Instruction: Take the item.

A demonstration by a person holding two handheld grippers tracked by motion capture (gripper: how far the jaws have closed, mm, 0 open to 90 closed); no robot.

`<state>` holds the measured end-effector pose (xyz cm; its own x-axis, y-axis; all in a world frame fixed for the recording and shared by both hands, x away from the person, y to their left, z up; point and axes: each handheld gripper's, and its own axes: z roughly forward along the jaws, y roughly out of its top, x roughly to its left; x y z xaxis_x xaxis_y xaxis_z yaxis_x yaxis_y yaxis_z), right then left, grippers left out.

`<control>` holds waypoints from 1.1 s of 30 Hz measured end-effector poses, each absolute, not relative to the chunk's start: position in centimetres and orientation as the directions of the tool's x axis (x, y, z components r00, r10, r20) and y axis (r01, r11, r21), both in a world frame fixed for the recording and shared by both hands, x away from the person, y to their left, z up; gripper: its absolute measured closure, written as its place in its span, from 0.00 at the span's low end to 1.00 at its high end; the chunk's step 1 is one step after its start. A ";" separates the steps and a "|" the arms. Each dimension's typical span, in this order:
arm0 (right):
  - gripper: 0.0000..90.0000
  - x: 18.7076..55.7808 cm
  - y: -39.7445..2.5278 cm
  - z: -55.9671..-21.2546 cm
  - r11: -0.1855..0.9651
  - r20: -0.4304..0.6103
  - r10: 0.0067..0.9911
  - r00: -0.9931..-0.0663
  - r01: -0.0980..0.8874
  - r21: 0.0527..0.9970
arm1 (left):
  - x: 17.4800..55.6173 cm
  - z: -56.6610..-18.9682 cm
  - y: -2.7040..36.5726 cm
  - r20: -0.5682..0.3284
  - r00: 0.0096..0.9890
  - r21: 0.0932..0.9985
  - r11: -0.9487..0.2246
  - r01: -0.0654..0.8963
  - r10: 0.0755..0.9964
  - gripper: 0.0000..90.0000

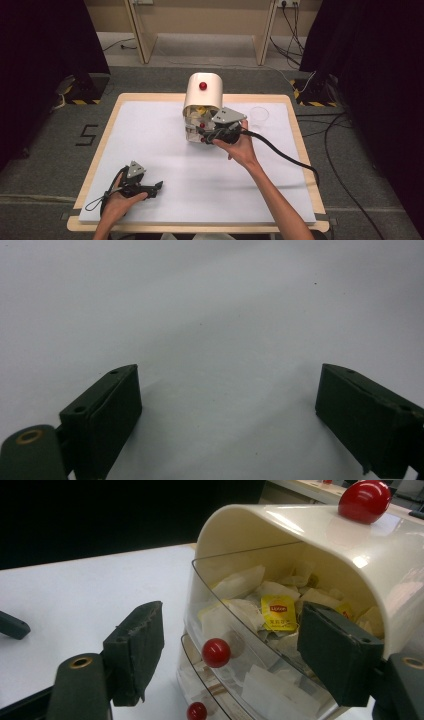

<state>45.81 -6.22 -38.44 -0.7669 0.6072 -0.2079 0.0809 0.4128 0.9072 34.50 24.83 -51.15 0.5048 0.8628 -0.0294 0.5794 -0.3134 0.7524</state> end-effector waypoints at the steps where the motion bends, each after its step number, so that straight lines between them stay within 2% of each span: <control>1: 0.30 45.9 -6.2 -38.5 0.415 -0.209 0.608 -0.766 0.082 0.906 | 34.5 -51.1 24.8 -0.030 0.505 0.752 -0.313 0.579 0.863 0.11; 13: 0.29 45.7 -6.1 -38.9 0.454 -0.226 0.587 -0.777 0.085 0.887 | 34.5 -51.2 24.8 -0.030 0.505 0.753 -0.313 0.579 0.863 0.11; 33: 0.29 42.6 -6.5 -38.7 0.489 -0.237 0.536 -0.810 0.069 0.869 | 34.5 -51.2 24.8 -0.029 0.505 0.753 -0.313 0.578 0.863 0.11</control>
